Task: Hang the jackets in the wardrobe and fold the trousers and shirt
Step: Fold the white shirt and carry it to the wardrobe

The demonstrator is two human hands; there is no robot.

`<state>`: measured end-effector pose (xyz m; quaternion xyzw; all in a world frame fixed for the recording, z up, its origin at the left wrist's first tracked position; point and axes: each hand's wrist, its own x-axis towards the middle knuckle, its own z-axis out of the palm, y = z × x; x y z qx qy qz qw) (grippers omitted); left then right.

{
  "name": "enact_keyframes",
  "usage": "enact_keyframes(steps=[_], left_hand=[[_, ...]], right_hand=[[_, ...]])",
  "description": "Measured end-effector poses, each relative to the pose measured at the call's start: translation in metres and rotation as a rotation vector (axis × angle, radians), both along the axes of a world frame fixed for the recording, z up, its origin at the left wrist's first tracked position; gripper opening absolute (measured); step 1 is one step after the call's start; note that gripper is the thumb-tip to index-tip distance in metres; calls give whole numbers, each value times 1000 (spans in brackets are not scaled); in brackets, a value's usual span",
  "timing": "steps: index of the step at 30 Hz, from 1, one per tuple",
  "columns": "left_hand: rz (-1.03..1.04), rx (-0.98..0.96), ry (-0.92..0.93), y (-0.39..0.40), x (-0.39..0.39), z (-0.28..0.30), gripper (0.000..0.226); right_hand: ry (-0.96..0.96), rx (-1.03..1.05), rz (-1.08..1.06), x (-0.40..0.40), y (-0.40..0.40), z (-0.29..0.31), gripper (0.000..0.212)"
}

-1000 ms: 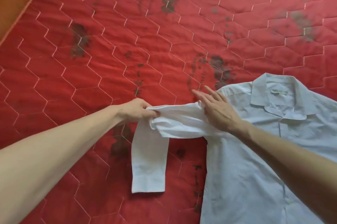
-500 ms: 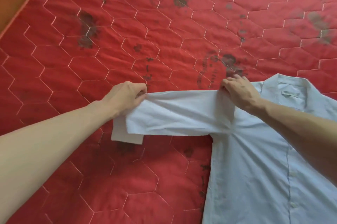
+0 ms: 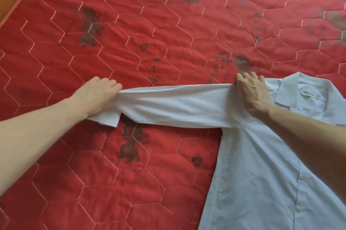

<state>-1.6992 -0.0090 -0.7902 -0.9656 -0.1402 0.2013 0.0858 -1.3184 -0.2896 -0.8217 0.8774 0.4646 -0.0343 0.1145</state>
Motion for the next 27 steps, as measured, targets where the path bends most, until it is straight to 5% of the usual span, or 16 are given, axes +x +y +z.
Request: enact_keyframes(steps=[4, 9, 13, 18, 20, 24, 27], left_hand=[[442, 122, 122, 25, -8, 6, 21], [816, -58, -95, 31, 6, -2, 25], [952, -298, -327, 42, -9, -8, 20], [1102, -321, -482, 72, -33, 0, 16], [1207, -378, -575, 72, -38, -8, 15], [1398, -516, -573, 46, -37, -31, 49], [1412, -576, -544, 32, -34, -40, 47]], right_hand=[[-8, 64, 86, -5, -2, -10, 19], [-14, 257, 50, -7, -19, -18, 13], [124, 457, 145, -56, -10, -18, 49], [424, 215, 240, -126, 5, -42, 64], [417, 152, 163, -133, 15, -50, 70], [406, 119, 143, -133, 27, -57, 75], [432, 71, 132, -131, 29, -55, 77]])
